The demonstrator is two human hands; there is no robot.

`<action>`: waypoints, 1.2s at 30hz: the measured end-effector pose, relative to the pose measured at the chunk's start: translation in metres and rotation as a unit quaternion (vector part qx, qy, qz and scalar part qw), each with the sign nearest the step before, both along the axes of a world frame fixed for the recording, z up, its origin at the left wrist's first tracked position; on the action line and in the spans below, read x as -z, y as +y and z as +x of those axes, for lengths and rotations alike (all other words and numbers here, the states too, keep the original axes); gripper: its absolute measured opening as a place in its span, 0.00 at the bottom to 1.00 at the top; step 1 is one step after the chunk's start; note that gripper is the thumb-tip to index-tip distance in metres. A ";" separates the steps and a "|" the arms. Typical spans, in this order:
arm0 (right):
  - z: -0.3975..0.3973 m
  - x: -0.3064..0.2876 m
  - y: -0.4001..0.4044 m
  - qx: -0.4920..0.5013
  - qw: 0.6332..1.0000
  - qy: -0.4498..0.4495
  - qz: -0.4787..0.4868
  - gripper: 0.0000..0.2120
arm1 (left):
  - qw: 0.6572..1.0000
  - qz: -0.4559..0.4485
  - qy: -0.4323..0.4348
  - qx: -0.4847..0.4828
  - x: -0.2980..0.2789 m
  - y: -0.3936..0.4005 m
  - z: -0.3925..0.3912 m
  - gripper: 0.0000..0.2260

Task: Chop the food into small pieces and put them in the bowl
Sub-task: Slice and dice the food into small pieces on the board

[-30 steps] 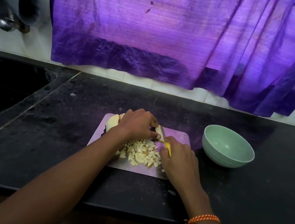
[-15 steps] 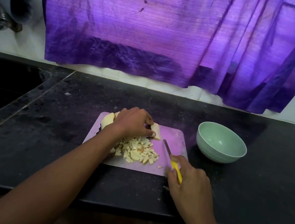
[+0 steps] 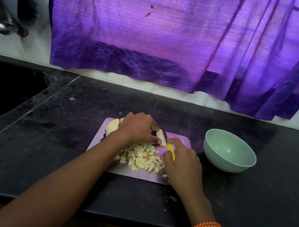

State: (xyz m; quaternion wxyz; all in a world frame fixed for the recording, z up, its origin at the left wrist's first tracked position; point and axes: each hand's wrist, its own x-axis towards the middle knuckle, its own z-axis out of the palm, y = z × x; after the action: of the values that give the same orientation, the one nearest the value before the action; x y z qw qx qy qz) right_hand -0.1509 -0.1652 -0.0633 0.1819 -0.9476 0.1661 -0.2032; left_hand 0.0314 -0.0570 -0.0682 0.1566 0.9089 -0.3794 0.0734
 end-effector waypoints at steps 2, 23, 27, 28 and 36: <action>0.009 0.002 -0.001 -0.007 1.000 -0.003 0.000 0.17 | 1.000 -0.001 -0.002 0.001 0.001 0.000 0.000 0.20; -0.047 0.016 0.003 -0.017 0.999 0.023 -0.033 0.17 | 1.000 -0.001 0.026 0.001 0.002 0.000 0.001 0.24; -0.066 0.016 0.000 0.002 1.000 0.017 -0.021 0.16 | 1.000 0.001 0.030 0.002 0.000 0.001 0.000 0.25; -0.067 0.015 0.000 0.002 1.000 0.016 -0.017 0.16 | 1.000 0.001 0.031 0.003 0.000 0.001 0.000 0.25; -0.043 0.011 0.005 0.007 0.999 0.024 -0.047 0.18 | 1.000 -0.005 -0.005 -0.011 0.000 0.000 0.001 0.22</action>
State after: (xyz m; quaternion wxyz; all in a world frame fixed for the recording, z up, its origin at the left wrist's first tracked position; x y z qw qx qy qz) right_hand -0.1943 -0.1600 -0.0738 0.1321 -0.9586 0.1673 -0.1889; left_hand 0.0328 -0.0566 -0.0687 0.1588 0.9119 -0.3696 0.0814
